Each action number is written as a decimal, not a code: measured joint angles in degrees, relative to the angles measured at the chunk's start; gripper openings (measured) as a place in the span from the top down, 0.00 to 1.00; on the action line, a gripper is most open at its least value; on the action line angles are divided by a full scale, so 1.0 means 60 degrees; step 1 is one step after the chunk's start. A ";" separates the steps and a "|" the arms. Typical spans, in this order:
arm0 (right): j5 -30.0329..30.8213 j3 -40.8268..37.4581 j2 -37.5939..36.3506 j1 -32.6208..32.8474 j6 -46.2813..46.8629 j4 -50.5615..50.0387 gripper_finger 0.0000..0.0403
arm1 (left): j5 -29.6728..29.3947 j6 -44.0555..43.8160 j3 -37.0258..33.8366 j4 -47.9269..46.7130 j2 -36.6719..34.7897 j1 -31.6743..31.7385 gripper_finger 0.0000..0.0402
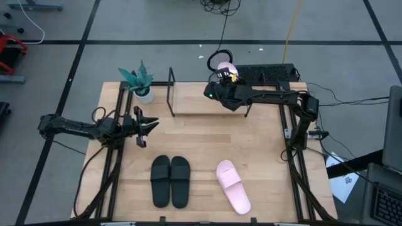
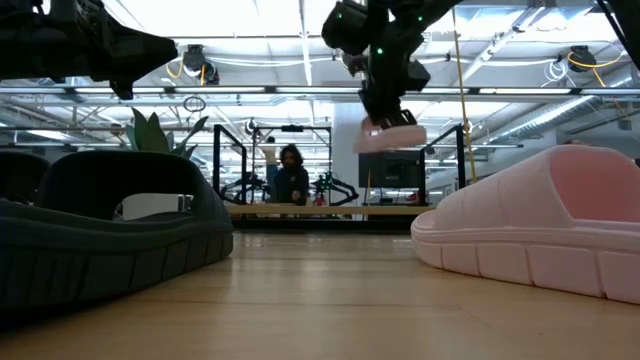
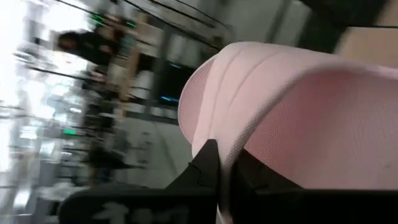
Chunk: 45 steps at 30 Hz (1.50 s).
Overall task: Pick and place slides into the shelf
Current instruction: Put the right pink slipper on the shelf
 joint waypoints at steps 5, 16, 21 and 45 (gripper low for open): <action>-0.1145 -0.0007 0.0009 -0.0376 0.0467 -0.0673 1.00 | 0.0007 -0.0083 0.0001 -0.0004 0.0000 0.0000 0.78; -0.2047 -0.0267 0.0030 -0.1078 0.0152 -0.0407 1.00 | 0.0014 -0.0109 -0.0003 -0.0022 0.0003 0.0000 0.78; -0.2104 -0.0797 0.0027 -0.1165 -0.0009 0.0450 1.00 | 0.0015 -0.0019 -0.0003 -0.0090 0.0004 0.0000 0.78; -0.2096 -0.2353 0.0030 -0.1376 -0.0012 0.2094 0.99 | 0.0015 -0.0284 -0.0002 -0.0594 0.0004 -0.0001 0.78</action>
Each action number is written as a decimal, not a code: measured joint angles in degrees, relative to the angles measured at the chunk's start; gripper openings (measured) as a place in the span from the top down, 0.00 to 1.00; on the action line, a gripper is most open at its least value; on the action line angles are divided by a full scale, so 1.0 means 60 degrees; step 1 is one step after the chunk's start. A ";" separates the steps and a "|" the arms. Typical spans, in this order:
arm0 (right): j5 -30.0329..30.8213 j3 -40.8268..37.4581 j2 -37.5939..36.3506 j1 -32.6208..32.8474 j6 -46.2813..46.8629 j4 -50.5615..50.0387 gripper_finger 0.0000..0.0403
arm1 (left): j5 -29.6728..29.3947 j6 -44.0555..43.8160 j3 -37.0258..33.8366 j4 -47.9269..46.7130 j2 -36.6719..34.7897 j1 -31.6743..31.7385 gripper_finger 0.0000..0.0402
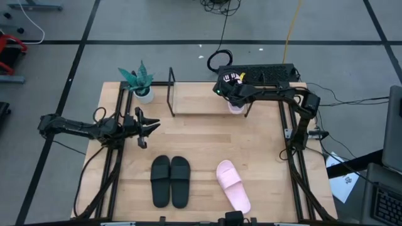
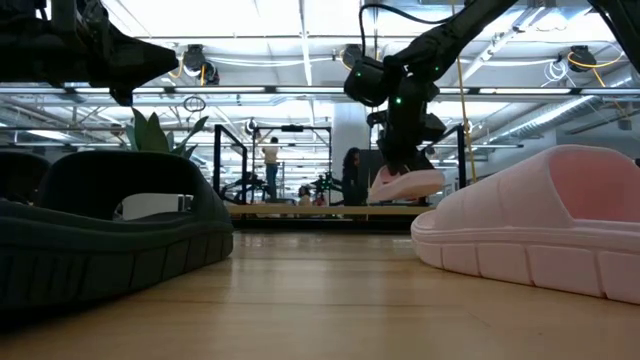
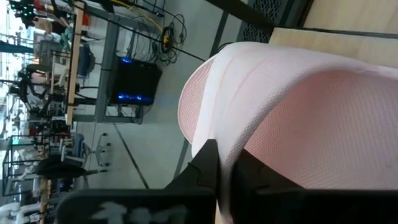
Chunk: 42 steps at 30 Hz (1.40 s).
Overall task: Pick and place slides into the shelf
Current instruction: Put the right pink slipper on the shelf
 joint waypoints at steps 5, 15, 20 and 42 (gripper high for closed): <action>-0.0075 0.0000 0.0000 0.0000 0.0126 -0.0587 0.99 | 0.0014 0.0001 0.0003 0.0000 0.0000 0.0001 0.78; -0.0229 0.0000 0.0000 0.0004 0.0408 -0.0833 0.99 | 0.0018 0.0037 -0.0001 0.0004 0.0000 0.0001 0.78; -0.0219 0.0000 0.0000 0.0004 0.0412 -0.0844 0.99 | 0.0018 0.0037 0.0003 0.0006 0.0000 0.0001 0.78; -0.0480 0.0000 0.0142 0.0007 -0.0252 -0.0248 0.99 | 0.0062 -0.0050 0.0001 0.0015 -0.0004 -0.0001 0.78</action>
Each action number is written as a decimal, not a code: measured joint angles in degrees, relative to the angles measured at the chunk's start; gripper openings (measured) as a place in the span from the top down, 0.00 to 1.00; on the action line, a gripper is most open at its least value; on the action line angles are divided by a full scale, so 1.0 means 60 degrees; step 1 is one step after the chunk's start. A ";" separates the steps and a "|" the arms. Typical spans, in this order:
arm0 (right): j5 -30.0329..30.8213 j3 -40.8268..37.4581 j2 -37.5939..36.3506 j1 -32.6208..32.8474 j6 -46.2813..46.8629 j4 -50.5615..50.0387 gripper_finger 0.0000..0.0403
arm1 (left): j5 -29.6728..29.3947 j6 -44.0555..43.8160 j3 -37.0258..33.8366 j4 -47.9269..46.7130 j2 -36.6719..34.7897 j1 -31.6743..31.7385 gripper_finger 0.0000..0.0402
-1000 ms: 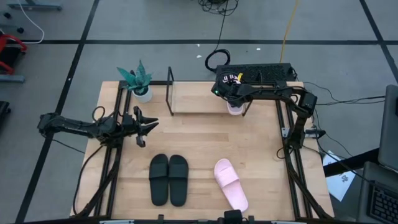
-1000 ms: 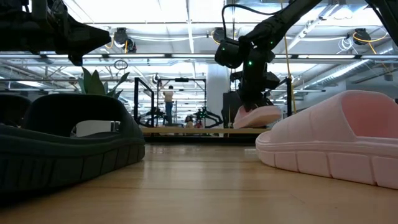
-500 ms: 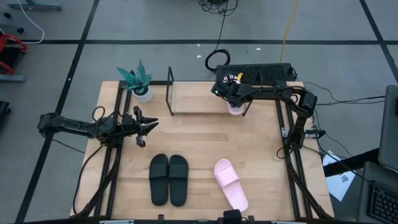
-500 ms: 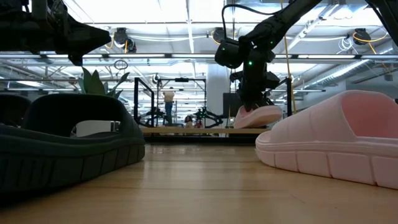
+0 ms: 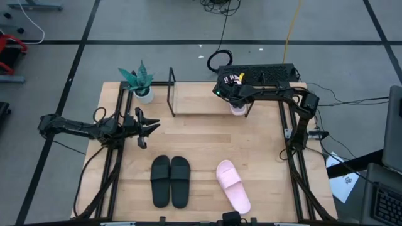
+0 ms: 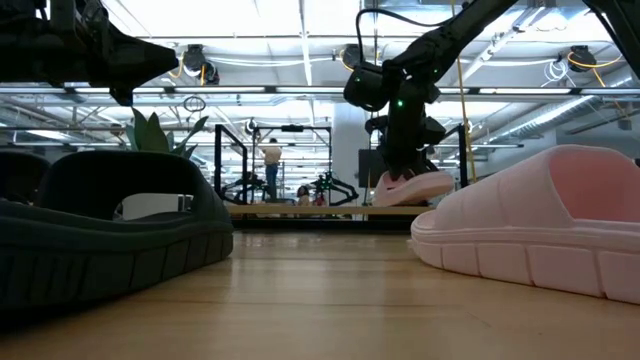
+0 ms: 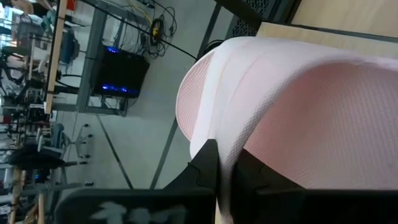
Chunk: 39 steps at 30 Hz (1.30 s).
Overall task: Pick and place slides into the shelf
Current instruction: Put the right pink slipper on the shelf
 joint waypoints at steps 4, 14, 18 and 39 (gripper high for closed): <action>-0.0208 0.0000 0.0004 0.0062 0.0004 0.0015 0.99 | 0.0000 0.0007 0.0002 0.0000 0.0004 0.0002 0.78; -0.0278 0.0000 0.0022 0.0189 0.0004 0.0023 0.93 | 0.0000 0.0011 -0.0002 0.0007 0.0004 0.0002 0.78; -0.0311 0.0000 0.0022 0.0213 0.0001 0.0070 0.83 | 0.0000 0.0017 0.0001 0.0007 0.0004 0.0002 0.78; 0.0053 0.0000 0.0036 0.0301 -0.0760 0.0878 0.73 | 0.0335 0.0104 -0.0002 0.0004 0.0004 0.0002 0.78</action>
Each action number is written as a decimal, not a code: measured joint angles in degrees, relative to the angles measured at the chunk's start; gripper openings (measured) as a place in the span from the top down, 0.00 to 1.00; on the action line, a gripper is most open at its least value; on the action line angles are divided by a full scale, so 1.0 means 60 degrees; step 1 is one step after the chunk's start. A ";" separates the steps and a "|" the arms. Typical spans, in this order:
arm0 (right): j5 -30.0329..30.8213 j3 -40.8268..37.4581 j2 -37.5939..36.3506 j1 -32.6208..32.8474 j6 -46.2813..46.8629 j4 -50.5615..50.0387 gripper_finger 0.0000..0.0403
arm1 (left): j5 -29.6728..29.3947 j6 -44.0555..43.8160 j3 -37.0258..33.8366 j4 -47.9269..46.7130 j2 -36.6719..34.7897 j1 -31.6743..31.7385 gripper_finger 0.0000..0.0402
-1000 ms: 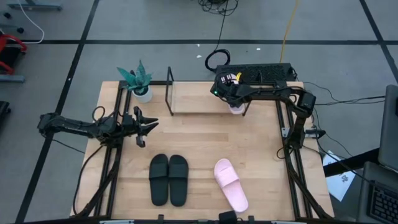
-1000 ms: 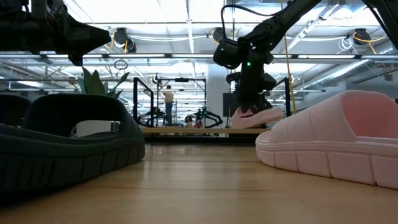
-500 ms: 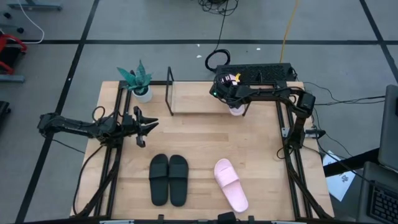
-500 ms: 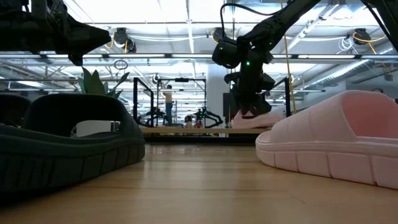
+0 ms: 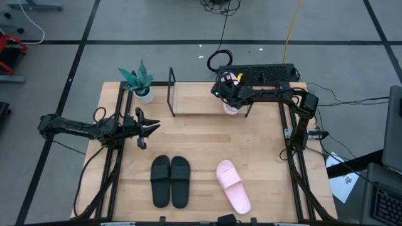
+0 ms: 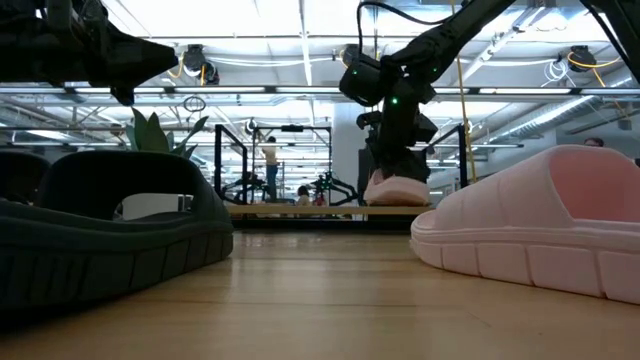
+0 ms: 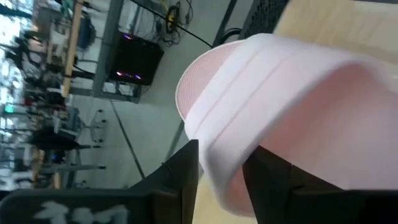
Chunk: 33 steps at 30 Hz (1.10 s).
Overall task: Pick and place slides into the shelf
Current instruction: Put the right pink slipper on the shelf
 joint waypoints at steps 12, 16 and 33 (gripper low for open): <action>-0.0055 0.0000 -0.0001 0.0085 0.0156 -0.0482 0.73 | 0.0219 -0.0017 0.0000 0.0000 0.0000 -0.0004 0.78; -0.0054 0.0000 -0.0004 0.0081 0.0153 -0.0476 0.73 | 0.0219 -0.0017 0.0002 0.0000 -0.0002 -0.0004 0.78; -0.0065 0.0000 -0.0015 0.0081 -0.0051 -0.0735 0.92 | 0.0219 -0.0017 0.0002 -0.0002 -0.0001 -0.0004 0.78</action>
